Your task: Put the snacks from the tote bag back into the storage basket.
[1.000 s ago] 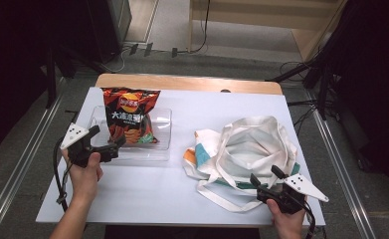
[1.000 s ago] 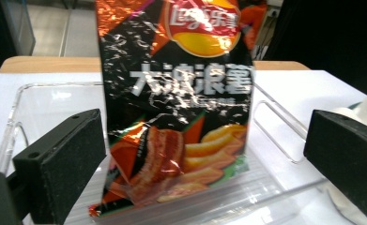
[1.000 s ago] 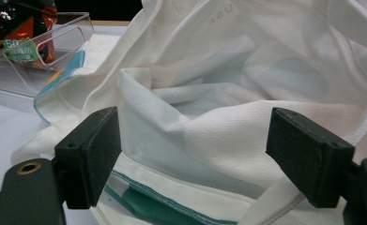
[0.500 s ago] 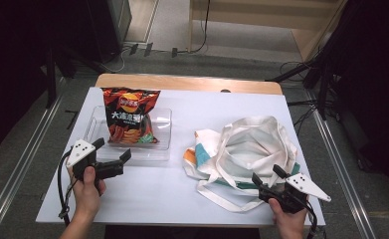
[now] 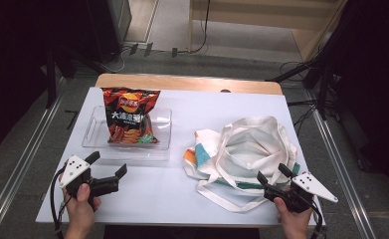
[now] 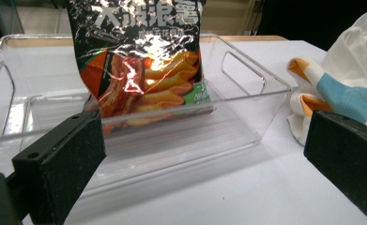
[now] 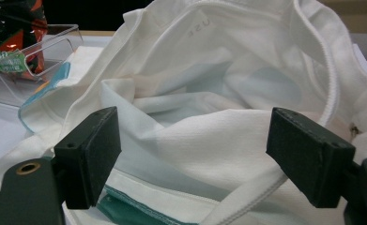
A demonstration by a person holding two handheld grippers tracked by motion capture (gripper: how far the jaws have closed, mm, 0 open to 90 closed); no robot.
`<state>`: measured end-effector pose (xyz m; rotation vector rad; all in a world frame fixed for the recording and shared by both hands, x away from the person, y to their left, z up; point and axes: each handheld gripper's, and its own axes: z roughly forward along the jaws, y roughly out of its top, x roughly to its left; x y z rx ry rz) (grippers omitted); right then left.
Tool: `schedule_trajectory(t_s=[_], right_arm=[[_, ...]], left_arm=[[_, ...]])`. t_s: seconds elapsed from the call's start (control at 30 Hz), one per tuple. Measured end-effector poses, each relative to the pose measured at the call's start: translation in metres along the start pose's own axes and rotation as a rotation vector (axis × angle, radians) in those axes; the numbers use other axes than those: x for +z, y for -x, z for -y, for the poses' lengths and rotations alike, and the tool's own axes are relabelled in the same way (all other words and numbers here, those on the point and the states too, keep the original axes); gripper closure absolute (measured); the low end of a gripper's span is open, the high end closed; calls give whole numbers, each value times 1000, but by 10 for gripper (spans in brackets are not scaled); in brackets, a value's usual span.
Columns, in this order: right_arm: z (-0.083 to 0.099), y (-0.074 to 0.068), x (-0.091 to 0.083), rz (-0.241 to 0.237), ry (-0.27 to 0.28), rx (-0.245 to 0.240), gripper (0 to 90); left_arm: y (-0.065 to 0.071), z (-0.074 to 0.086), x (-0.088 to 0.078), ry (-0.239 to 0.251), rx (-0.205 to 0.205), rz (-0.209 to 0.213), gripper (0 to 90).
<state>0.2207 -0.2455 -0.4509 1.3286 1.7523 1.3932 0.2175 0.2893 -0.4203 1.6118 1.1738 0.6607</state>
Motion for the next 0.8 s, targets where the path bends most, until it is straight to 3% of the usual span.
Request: schedule_trajectory(t_s=[0.43,0.8], right_arm=[[-4,10,-10,26,55,14,180],[-5,16,-14,45,68,22,180]], left_arm=[[-10,15,-12,-16,-5,-36,0],[-17,18,-8,-31,-26,-40,0]])
